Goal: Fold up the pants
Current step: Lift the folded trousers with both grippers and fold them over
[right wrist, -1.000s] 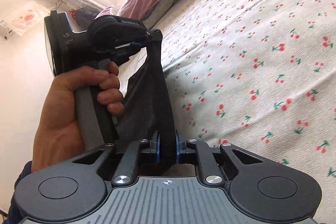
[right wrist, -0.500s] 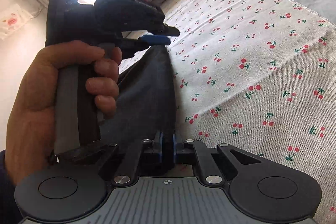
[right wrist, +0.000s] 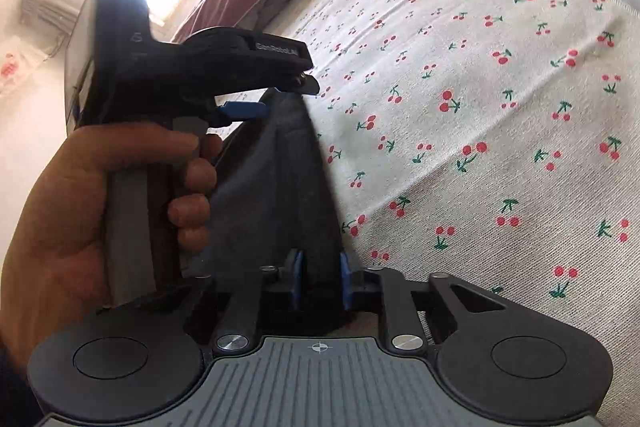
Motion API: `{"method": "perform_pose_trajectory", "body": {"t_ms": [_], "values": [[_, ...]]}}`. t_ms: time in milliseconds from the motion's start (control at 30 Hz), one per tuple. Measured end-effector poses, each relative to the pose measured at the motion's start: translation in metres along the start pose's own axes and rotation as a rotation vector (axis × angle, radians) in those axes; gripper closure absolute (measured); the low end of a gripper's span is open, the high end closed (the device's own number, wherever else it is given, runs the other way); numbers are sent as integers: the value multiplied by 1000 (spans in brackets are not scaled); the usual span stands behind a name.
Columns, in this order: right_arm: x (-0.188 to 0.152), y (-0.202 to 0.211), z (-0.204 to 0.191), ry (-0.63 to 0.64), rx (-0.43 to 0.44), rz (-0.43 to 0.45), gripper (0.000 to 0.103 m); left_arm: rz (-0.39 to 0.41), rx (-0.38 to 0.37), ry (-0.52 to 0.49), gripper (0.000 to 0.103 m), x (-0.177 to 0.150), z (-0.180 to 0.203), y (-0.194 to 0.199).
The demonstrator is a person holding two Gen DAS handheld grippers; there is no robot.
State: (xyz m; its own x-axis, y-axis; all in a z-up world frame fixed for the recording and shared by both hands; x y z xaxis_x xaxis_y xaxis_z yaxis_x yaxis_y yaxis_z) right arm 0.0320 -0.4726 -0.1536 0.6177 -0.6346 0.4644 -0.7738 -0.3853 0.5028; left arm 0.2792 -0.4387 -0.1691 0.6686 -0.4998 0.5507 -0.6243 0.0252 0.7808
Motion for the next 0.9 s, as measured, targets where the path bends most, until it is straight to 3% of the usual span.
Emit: {"method": "perform_pose_trajectory", "body": {"t_ms": [100,133,233,567,733,900], "values": [[-3,11,-25,138,9,68,94,-17,-18,-6,39,-4,-3,-5],[-4,13,-32,175,6,82,94,-22,-31,-1,43,-4,-8,-4],[-8,13,-49,253,10,119,94,-42,-61,58,92,-2,-29,-2],[-33,12,-128,545,111,163,94,81,-348,358,93,-13,-151,47],[-61,-8,-177,682,133,138,94,162,-403,428,93,-41,-218,68],[-92,-37,-222,795,132,101,94,182,-436,535,93,-75,-284,60]]}}
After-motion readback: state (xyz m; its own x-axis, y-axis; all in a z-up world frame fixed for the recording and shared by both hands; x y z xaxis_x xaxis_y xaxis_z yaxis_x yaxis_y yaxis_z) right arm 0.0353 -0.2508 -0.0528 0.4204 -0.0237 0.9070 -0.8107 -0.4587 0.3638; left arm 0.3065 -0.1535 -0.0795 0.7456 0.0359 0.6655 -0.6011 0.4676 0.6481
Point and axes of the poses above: each gripper's, at about its wrist camera, not at the fingertips, and y roughly against the way its jaws point, z to its right, x to its top, the point moved 2 cm from there along -y, roughly the way its jaws point, and after that the axes turned 6 degrees about x, right-handed, at the moved point
